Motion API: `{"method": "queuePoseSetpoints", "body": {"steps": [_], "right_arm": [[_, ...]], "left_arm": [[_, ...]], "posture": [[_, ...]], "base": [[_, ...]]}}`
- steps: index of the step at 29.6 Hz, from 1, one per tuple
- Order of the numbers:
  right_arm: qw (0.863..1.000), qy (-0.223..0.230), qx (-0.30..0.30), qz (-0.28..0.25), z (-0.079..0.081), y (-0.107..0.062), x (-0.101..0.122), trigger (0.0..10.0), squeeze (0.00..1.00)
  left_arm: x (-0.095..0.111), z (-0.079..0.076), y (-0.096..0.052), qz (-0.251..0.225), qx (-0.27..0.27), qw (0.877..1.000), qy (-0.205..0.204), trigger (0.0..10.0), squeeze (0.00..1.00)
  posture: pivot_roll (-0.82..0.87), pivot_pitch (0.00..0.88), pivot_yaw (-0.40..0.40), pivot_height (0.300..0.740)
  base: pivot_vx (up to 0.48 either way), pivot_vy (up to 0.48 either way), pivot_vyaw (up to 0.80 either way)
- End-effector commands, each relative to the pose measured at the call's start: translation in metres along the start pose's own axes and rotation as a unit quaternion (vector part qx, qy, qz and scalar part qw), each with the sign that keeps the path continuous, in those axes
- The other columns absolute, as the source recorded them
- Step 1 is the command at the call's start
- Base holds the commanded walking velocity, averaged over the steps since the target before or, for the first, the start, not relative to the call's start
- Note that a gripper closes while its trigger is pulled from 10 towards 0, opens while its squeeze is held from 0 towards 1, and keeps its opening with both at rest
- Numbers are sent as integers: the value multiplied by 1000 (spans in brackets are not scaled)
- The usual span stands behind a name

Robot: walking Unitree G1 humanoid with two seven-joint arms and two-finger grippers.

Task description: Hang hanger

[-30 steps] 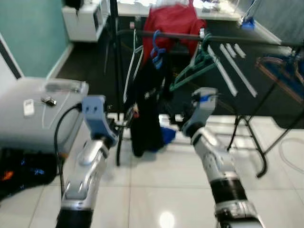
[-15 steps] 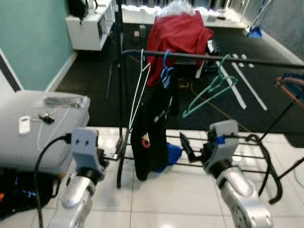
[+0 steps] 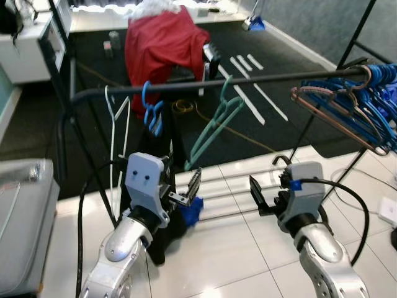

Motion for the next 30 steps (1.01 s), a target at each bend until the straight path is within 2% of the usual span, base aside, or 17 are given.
{"method": "queuePoseSetpoints", "body": {"steps": [1,5,6,8,13,17,19,22,30], "right_arm": [[1000,-5,2,7,2,-1,-3,10000,0],[1000,-2,4,7,3,-1,-3,10000,0],[1000,-1,5,8,3,-1,-3,10000,0],[1000,2,5,10,3,-1,-3,10000,0],[1000,5,4,11,3,-2,-3,10000,0],[1000,5,4,11,3,-2,-2,10000,0],[1000,7,5,12,3,-3,-2,10000,0],[1000,7,6,13,3,-3,-2,10000,0],[1000,9,7,14,3,-3,-2,10000,0]], "left_arm": [[-7,8,0,15,21,1000,2,10000,0],[-2,14,4,8,42,999,-3,10000,0],[-3,15,5,11,46,999,5,10000,0],[-10,27,5,37,81,994,58,10000,0],[-14,37,1,53,102,990,78,10000,0],[-14,39,-1,56,106,990,79,10000,0],[-18,52,-10,71,130,985,85,10000,0],[-19,58,-14,77,142,983,91,10000,0],[-16,65,-25,85,162,979,93,10000,0]], "posture": [[-117,101,-38,740],[-120,99,-37,740],[-120,98,-36,740],[-121,98,-34,740],[-125,106,-32,740],[-125,111,-32,740],[-122,116,-33,740],[-121,118,-34,740],[-119,125,-30,740]], "base": [[371,0,0],[369,0,0],[360,0,0],[274,0,0],[49,0,0],[0,0,0],[0,0,0],[0,0,0],[0,0,0]]}}
Point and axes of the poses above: a point about 5 cm out from each wrist's last joint towards the gripper, its own y axis pointing out of the wrist towards the gripper, its own x axis along the axis of the wrist's last joint, z = x × y, the point moved 6 cm from there along y, pointing out of the wrist towards the gripper, and after that the axes turned 3 degrees about y, right-handed, at the moved point
